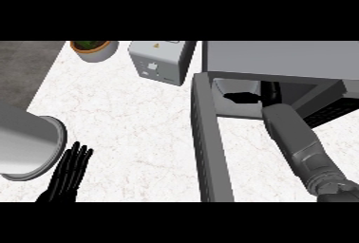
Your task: Pick up the milk, place it into the microwave and close the microwave
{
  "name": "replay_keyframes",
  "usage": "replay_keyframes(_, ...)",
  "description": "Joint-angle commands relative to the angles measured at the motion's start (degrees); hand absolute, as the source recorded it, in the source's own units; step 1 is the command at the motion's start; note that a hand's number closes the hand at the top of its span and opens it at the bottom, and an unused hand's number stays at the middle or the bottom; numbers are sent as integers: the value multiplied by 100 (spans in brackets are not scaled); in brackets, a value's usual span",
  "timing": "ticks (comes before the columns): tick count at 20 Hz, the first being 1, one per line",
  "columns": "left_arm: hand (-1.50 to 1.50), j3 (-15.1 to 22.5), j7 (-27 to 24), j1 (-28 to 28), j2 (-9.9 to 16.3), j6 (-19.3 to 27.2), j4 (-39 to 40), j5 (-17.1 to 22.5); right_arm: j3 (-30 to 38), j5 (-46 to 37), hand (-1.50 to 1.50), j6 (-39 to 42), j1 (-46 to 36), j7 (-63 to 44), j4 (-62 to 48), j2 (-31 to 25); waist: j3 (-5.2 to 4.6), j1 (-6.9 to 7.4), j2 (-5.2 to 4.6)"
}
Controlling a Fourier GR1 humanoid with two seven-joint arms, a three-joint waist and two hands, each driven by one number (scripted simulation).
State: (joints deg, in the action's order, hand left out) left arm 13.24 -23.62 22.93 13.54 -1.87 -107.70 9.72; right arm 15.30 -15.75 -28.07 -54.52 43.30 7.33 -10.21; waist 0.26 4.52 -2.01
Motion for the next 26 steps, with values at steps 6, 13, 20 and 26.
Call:
replay_keyframes(6, -150, 134, 408, -570, -238, 187, 153, -193, 290, 303, -150, 747, 480, 557, 1, -74, -9, -196, 73)
replay_keyframes(13, -150, 245, 575, -258, -159, 175, -362, -273, 403, 518, -150, 1682, 1113, 1163, 13, 224, -10, -244, 124)
replay_keyframes(20, -150, 377, 722, -362, -309, 263, -258, -451, 351, 620, -150, 2559, 2063, 1756, 218, 82, -19, -408, 183)
replay_keyframes(26, -150, 503, 745, -678, -396, -136, 177, -135, 386, 949, -150, 3659, 2520, 1927, 716, 281, -34, -593, 243)
